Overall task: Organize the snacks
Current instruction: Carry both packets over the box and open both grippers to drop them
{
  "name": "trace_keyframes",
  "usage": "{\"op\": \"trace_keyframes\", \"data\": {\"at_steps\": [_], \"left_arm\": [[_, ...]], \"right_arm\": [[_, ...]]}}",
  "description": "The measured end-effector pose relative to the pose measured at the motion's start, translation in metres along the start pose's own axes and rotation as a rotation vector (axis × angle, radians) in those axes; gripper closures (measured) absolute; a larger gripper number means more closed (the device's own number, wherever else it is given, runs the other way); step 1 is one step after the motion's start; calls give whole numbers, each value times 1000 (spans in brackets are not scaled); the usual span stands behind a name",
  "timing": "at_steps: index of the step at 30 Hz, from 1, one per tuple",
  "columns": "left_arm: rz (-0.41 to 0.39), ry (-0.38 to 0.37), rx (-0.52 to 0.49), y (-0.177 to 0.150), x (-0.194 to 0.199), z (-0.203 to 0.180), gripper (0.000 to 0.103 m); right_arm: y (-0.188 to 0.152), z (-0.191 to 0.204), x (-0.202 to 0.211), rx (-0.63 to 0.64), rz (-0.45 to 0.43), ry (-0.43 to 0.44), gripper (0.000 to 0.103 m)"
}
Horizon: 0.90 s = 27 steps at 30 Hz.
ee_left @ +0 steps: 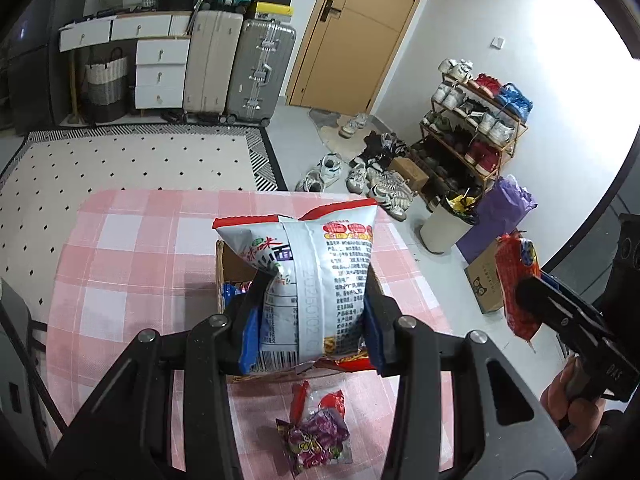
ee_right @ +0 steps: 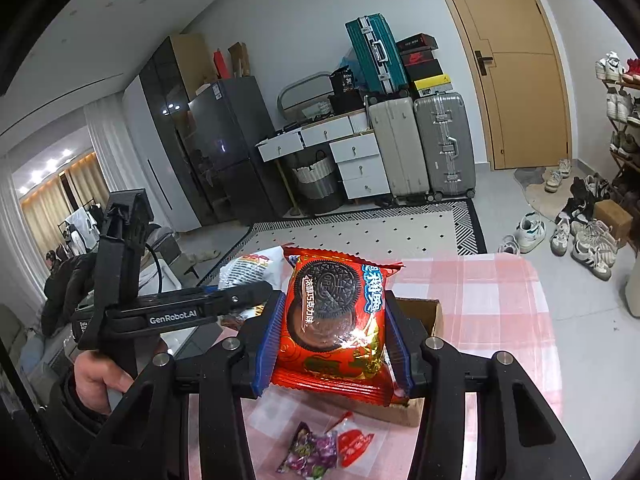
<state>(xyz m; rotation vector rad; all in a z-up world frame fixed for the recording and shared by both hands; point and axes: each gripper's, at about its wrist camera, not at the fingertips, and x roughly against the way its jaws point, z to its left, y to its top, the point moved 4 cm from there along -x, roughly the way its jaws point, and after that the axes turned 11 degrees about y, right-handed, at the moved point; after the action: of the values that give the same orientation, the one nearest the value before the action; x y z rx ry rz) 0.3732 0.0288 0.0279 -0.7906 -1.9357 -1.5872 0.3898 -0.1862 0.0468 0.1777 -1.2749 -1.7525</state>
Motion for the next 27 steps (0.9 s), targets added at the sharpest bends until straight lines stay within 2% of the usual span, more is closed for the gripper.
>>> {"op": "trace_keyframes", "data": {"at_steps": [5,15,22,25,26,27], "left_arm": [[45,-1,2,11,-45,-5,65],[122,-52,-10,2,-126,-10,65],[183,-52,-27,-4,-172,-16,65],[198,-58,-25,-3,-184,-20,65],[202,-54,-20,-3,-187,-20,64],[208,-54,-16,-5,-188,-15,58]], "right_arm": [[-3,-18,-26,-18,39,0,56],[-36,-66,-81,-86,129,-17,55],[-53,-90,-108,-112,167,-23,55],[-56,-99,-115,-123,158,-20,55],[-55,-100,-114,-126,145,-18,52],[-53,-100,-113,-129,122,-7,49]]}}
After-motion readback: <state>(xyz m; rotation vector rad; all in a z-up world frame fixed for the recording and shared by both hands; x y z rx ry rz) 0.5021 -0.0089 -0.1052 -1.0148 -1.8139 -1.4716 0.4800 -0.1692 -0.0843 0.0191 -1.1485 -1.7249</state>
